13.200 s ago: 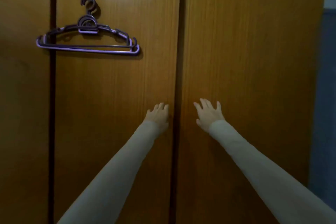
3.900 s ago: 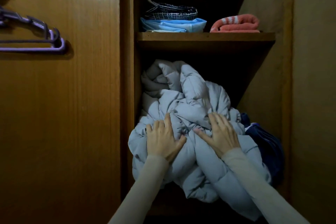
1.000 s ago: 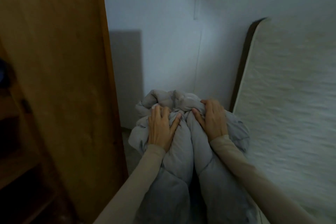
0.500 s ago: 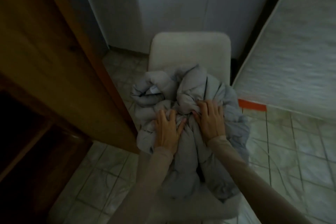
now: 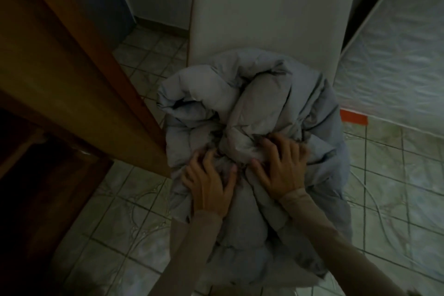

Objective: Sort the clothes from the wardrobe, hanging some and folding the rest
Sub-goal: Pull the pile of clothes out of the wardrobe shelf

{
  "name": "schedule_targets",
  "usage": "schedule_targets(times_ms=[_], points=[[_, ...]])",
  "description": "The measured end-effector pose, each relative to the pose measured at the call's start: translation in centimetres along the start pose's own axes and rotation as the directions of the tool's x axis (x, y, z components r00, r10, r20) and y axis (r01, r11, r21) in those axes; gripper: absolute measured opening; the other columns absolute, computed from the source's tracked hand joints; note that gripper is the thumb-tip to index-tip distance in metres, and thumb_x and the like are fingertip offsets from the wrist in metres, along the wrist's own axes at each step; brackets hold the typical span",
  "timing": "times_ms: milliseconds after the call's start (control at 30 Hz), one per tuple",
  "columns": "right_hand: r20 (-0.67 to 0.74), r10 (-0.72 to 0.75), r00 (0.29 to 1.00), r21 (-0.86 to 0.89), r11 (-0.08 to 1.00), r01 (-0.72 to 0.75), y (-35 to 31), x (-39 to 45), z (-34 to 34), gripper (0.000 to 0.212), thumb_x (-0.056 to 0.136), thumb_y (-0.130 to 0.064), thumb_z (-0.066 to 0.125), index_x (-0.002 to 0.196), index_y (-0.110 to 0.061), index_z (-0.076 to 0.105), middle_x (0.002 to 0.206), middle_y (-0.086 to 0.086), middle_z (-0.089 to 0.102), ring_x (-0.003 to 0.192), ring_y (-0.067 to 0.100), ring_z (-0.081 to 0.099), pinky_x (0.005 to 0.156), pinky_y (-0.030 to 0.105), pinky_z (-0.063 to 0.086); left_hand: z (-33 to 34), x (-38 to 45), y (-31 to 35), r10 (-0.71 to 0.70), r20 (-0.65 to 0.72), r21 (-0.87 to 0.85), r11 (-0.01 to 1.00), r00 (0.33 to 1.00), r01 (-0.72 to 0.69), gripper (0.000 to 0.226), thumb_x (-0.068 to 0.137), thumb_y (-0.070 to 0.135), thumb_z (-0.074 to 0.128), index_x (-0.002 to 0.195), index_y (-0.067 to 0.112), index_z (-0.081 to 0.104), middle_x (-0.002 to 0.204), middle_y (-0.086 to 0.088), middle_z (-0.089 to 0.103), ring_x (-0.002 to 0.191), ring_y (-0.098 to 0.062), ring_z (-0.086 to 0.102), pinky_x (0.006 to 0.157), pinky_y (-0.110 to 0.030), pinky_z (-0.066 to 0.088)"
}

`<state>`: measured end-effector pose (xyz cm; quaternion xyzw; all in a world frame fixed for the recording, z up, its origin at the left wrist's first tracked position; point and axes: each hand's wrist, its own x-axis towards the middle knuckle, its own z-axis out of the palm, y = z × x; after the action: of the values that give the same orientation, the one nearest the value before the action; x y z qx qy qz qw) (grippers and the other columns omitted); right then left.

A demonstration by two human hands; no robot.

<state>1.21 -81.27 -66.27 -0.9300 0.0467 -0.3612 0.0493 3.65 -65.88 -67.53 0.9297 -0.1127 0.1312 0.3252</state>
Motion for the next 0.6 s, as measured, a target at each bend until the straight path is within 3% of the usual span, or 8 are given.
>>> schedule_targets(times_ms=[100, 167, 267, 400, 467, 533, 600], points=[[-0.058, 0.068, 0.996, 0.025, 0.997, -0.067, -0.1, 3.7, -1.8, 0.05, 0.093, -0.055, 0.028, 0.122, -0.019, 0.046, 0.134, 0.013, 0.04, 0.116, 0.028, 0.041, 0.096, 0.043, 0.028, -2.1, 3.2, 2.3, 0.096, -0.17, -0.013, 0.995, 0.981, -0.1, 0.053, 0.094, 0.056, 0.023, 0.13, 0.019, 0.036, 0.134, -0.011, 0.03, 0.117, -0.026, 0.034, 0.101, -0.046, 0.023], [0.007, 0.116, 0.993, -0.009, 0.993, -0.116, 0.2, 6.8, -2.2, 0.057, 0.091, -0.059, 0.027, 0.135, -0.023, 0.039, 0.144, 0.017, 0.033, 0.131, 0.032, 0.03, 0.105, 0.054, 0.022, -2.9, 6.5, 4.1, 0.128, -0.15, 0.012, 0.992, 0.98, -0.128, 0.055, 0.095, 0.056, 0.02, 0.138, 0.025, 0.029, 0.145, -0.009, 0.019, 0.132, -0.027, 0.023, 0.11, -0.046, 0.005], [0.212, 0.174, 0.962, -0.083, 0.984, -0.16, 0.6, 9.2, -1.8, 0.065, 0.089, -0.063, 0.027, 0.144, -0.029, 0.028, 0.153, 0.014, 0.023, 0.138, 0.041, 0.019, 0.106, 0.063, 0.002, -2.7, 10.2, 5.3, 0.203, 0.004, 0.143, 0.969, 0.979, -0.202, 0.061, 0.093, 0.06, 0.017, 0.147, 0.032, 0.016, 0.155, -0.007, 0.003, 0.142, -0.031, 0.0, 0.106, -0.058, -0.014], [0.464, 0.234, 0.855, -0.064, 0.971, -0.231, 0.9, 7.4, -0.3, 0.074, 0.087, -0.071, 0.006, 0.146, -0.031, 0.024, 0.155, 0.007, 0.021, 0.139, 0.04, 0.023, 0.103, 0.07, 0.01, -0.8, 10.1, 4.1, 0.185, 0.207, 0.179, 0.958, 0.961, -0.223, 0.067, 0.088, 0.065, 0.015, 0.148, 0.037, 0.004, 0.159, -0.006, -0.003, 0.142, -0.027, -0.014, 0.104, -0.063, -0.015], [0.56, 0.238, 0.794, -0.067, 0.968, -0.243, 1.3, 5.6, 0.4, 0.081, 0.08, -0.075, -0.006, 0.146, -0.03, 0.009, 0.157, 0.003, 0.01, 0.141, 0.038, 0.018, 0.105, 0.067, 0.01, 0.5, 8.2, 3.0, 0.144, 0.286, 0.201, 0.958, 0.947, -0.206, 0.066, 0.087, 0.067, 0.012, 0.146, 0.04, -0.002, 0.158, -0.004, -0.002, 0.142, -0.024, -0.01, 0.106, -0.067, -0.009], [0.644, 0.224, 0.731, -0.089, 0.972, -0.219, 1.7, 3.6, 1.1, 0.088, 0.07, -0.079, -0.021, 0.142, -0.031, -0.006, 0.157, -0.001, -0.004, 0.143, 0.035, 0.01, 0.108, 0.063, 0.005, 1.6, 6.2, 1.9, 0.097, 0.369, 0.202, 0.962, 0.924, -0.181, 0.07, 0.082, 0.073, -0.007, 0.145, 0.042, -0.009, 0.155, 0.001, -0.01, 0.143, -0.024, -0.007, 0.106, -0.067, -0.008], [0.709, 0.222, 0.67, -0.121, 0.973, -0.194, 1.9, 2.0, 1.8, 0.094, 0.064, -0.078, -0.028, 0.142, -0.03, -0.009, 0.157, 0.0, -0.003, 0.143, 0.035, 0.01, 0.109, 0.063, 0.004, 2.5, 4.6, 1.1, 0.023, 0.484, 0.204, 0.969, 0.875, -0.139, 0.077, 0.066, 0.075, -0.03, 0.135, 0.041, -0.027, 0.146, 0.006, -0.029, 0.144, -0.025, -0.014, 0.106, -0.062, -0.016]])
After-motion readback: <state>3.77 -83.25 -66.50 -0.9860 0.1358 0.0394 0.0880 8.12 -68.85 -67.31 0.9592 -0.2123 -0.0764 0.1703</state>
